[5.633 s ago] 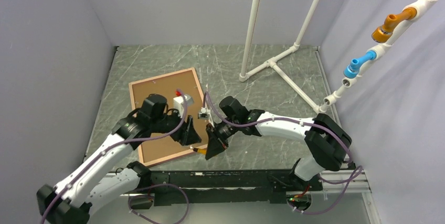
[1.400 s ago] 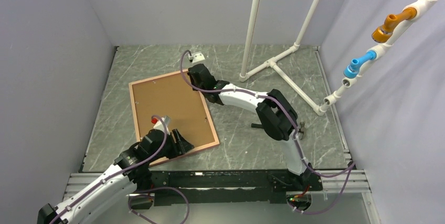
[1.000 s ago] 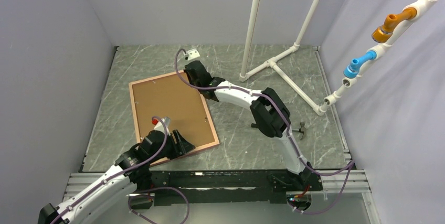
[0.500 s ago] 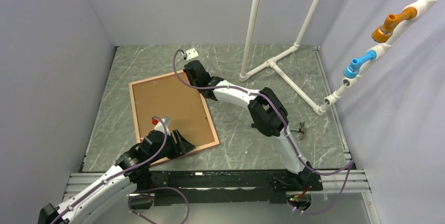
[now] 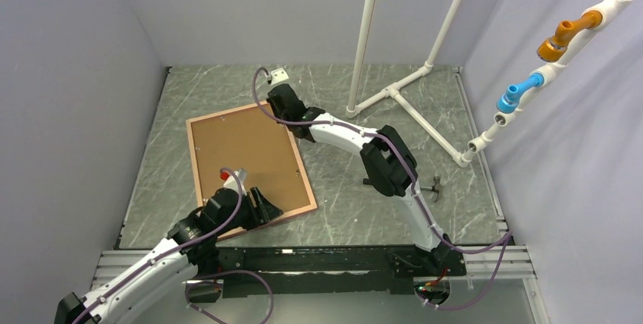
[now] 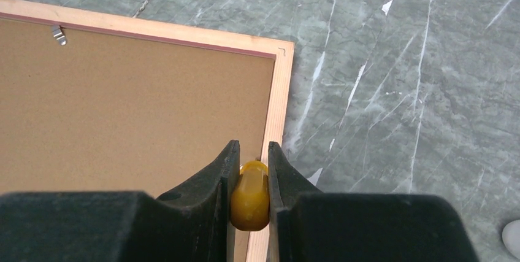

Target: Take the photo out of the frame

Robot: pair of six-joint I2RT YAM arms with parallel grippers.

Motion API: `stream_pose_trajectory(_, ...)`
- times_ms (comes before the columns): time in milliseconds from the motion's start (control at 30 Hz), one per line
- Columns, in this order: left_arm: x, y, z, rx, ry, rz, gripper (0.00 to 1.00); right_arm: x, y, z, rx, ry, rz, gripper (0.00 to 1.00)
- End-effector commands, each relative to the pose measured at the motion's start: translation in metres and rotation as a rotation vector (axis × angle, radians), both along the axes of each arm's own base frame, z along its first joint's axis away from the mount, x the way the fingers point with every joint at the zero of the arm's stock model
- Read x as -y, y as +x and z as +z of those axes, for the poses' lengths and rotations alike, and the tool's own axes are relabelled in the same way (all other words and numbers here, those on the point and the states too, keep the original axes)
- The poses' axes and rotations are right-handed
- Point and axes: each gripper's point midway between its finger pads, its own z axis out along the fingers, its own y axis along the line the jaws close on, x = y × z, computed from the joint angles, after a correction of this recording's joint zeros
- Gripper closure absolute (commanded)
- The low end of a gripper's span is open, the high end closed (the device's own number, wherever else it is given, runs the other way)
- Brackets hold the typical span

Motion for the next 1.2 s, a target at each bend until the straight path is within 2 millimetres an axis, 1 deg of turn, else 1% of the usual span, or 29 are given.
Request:
stream_pose_trajectory(0,-0.001,-0.002,-0.007,-0.015,0.019,-0.01,0.39,0.016,-0.022,-0.008,-0.121,-0.088,0.002,1.0)
stream_pose_trajectory(100,0.0,-0.001,-0.007,-0.016,0.022,-0.009,0.38,0.017,-0.023,-0.009,-0.144,-0.118,0.006,1.0)
stream_pose_trajectory(233,-0.001,0.0,-0.006,-0.013,0.025,-0.004,0.38,0.007,-0.028,-0.012,-0.183,-0.101,0.057,1.0)
stream_pose_trajectory(333,-0.001,0.0,-0.005,-0.013,0.026,-0.003,0.38,-0.004,-0.035,-0.01,-0.206,-0.043,0.128,1.0)
stream_pose_trajectory(433,-0.001,-0.001,-0.005,-0.014,0.025,-0.006,0.38,-0.005,-0.042,0.006,-0.178,0.02,0.14,1.0)
stream_pose_trajectory(500,-0.001,-0.002,-0.003,-0.009,0.022,-0.011,0.37,-0.001,-0.046,0.025,-0.149,0.062,0.137,1.0)
stream_pose_trajectory(567,0.0,-0.003,0.002,0.003,0.015,-0.029,0.35,0.005,-0.052,0.051,-0.129,0.097,0.127,1.0)
stream_pose_trajectory(600,0.0,-0.004,0.004,0.011,0.015,-0.036,0.33,0.01,-0.056,0.06,-0.126,0.11,0.121,1.0)
stream_pose_trajectory(667,0.001,-0.002,0.015,0.045,0.01,-0.047,0.3,0.022,-0.067,0.084,-0.111,0.149,0.112,1.0)
stream_pose_trajectory(733,0.003,-0.001,0.027,0.078,0.005,-0.064,0.27,0.036,-0.081,0.101,-0.104,0.184,0.097,1.0)
stream_pose_trajectory(833,0.005,0.002,0.046,0.129,0.016,-0.101,0.24,0.065,-0.105,0.116,-0.1,0.225,0.072,1.0)
stream_pose_trajectory(900,0.009,0.003,0.055,0.151,0.036,-0.145,0.23,0.087,-0.122,0.118,-0.091,0.24,0.054,1.0)
stream_pose_trajectory(967,0.014,0.002,0.057,0.152,0.076,-0.211,0.21,0.112,-0.134,0.116,-0.077,0.224,0.023,1.0)
stream_pose_trajectory(1000,0.017,0.002,0.057,0.141,0.102,-0.248,0.2,0.126,-0.14,0.121,-0.058,0.222,0.006,1.0)
stream_pose_trajectory(1033,0.02,0.001,0.056,0.129,0.125,-0.286,0.18,0.138,-0.145,0.117,-0.05,0.204,-0.014,1.0)
stream_pose_trajectory(1100,0.025,0.0,0.052,0.117,0.183,-0.364,0.14,0.161,-0.153,0.114,-0.026,0.195,-0.045,1.0)
stream_pose_trajectory(1133,0.028,0.0,0.05,0.116,0.207,-0.398,0.13,0.173,-0.159,0.105,-0.029,0.181,-0.055,1.0)
stream_pose_trajectory(1167,0.031,0.0,0.045,0.109,0.234,-0.428,0.12,0.182,-0.163,0.105,-0.017,0.185,-0.066,1.0)
